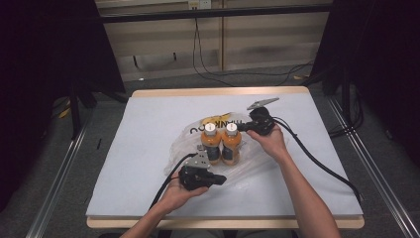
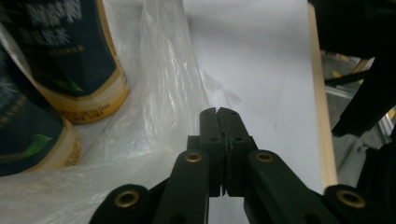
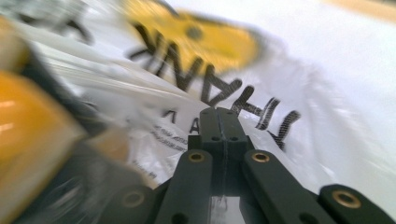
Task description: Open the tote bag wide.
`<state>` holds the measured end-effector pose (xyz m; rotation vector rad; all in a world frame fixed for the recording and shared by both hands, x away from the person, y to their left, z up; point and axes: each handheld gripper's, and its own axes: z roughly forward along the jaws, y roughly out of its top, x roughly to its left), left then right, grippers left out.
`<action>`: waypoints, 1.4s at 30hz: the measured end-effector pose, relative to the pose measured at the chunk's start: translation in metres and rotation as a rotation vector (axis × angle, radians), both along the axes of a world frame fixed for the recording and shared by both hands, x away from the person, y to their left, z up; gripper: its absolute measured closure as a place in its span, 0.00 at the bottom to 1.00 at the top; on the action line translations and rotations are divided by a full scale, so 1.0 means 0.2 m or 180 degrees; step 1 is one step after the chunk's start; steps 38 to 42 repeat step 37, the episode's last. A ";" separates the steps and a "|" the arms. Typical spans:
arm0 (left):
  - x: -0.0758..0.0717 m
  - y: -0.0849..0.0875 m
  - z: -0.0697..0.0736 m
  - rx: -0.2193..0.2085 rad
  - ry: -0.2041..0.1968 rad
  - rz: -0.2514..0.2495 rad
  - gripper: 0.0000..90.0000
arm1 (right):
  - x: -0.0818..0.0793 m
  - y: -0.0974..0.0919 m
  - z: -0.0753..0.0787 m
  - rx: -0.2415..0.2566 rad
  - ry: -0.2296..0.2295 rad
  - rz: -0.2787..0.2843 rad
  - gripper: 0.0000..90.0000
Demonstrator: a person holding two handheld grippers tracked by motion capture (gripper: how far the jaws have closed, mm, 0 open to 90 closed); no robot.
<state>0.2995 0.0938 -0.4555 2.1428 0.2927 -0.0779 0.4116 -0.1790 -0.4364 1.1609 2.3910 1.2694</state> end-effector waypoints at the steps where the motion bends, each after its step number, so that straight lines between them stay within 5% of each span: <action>1: 0.00 0.01 0.01 0.0008 -0.0020 0.0027 0.98 | -0.02 -0.02 0.02 -0.0006 -0.0049 0.0005 1.00; 6: -0.02 0.07 0.06 -0.0129 -0.0104 0.0168 0.87 | -0.14 -0.11 0.09 0.0125 -0.0254 -0.0008 1.00; 9: -0.04 0.16 0.12 -0.0248 -0.0265 0.0357 0.81 | -0.25 -0.17 0.11 0.0244 -0.0397 -0.0005 1.00; 15: -0.07 0.31 0.17 -0.0305 -0.0422 0.0686 0.60 | -0.45 -0.27 0.12 0.0235 -0.0567 -0.0080 0.98; 18: -0.11 0.37 0.19 -0.0293 -0.0482 0.0833 0.44 | -0.56 -0.32 0.12 0.0280 -0.0620 -0.0190 0.80; 20: -0.12 0.41 0.20 -0.0331 -0.0550 0.0954 0.30 | -0.62 -0.35 0.12 0.0301 -0.0698 -0.0240 0.60; 25: -0.15 0.52 0.20 -0.0423 -0.0628 0.1136 0.15 | -0.78 -0.41 0.10 0.0394 -0.0802 -0.0481 0.29; 28: -0.16 0.61 0.18 -0.0378 -0.0550 0.1303 0.11 | -0.85 -0.45 0.08 0.0354 -0.0800 -0.0575 0.18; 35: -0.17 0.73 0.13 -0.0363 -0.0566 0.1599 0.08 | -0.99 -0.54 0.02 0.0450 -0.0777 -0.0833 0.13; 42: -0.17 0.74 0.12 -0.0383 -0.0565 0.1601 0.07 | -1.00 -0.55 0.01 0.0390 -0.0771 -0.0835 0.13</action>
